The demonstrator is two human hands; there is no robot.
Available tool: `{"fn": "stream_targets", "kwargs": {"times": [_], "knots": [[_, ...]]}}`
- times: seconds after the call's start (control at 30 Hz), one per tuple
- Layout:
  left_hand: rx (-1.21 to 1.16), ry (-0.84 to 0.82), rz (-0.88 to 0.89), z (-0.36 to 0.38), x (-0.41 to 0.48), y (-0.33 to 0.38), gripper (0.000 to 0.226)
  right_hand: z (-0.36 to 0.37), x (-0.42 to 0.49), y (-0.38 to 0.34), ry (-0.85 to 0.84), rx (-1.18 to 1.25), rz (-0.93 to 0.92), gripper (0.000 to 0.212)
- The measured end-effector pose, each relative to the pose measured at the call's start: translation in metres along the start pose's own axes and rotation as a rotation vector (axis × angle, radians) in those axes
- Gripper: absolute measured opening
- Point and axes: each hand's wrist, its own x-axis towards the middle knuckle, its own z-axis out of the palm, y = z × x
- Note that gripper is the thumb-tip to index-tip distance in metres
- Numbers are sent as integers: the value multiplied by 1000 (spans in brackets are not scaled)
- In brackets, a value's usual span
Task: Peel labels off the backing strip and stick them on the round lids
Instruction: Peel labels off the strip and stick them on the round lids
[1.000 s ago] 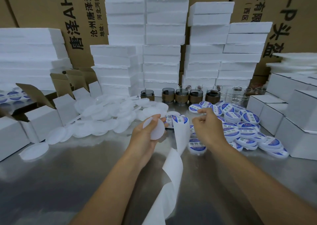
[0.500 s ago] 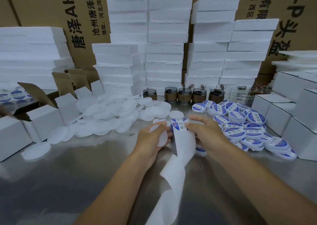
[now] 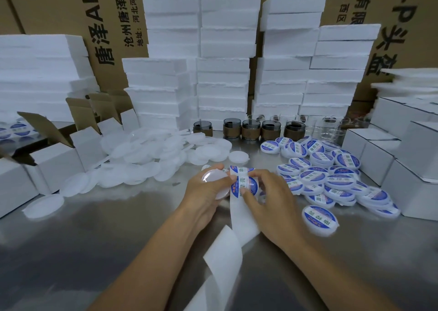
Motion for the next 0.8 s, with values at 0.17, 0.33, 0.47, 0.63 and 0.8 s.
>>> {"fn": "stream_targets", "kwargs": {"times": [0.17, 0.33, 0.47, 0.63, 0.8], "knots": [[52, -33, 7, -1, 1, 1, 29, 1, 0, -7, 130, -252, -150, 34], [121, -62, 43, -3, 2, 0, 26, -1, 1, -7, 125, -288, -183, 34], [125, -101, 40, -5, 3, 1, 21, -2, 1, -5, 93, -204, -189, 32], [176, -140, 19, -6, 1, 4, 34, -3, 2, -3, 84, -126, -190, 26], [150, -150, 25, -5, 1, 3, 23, -2, 1, -1, 87, -112, -181, 21]]}}
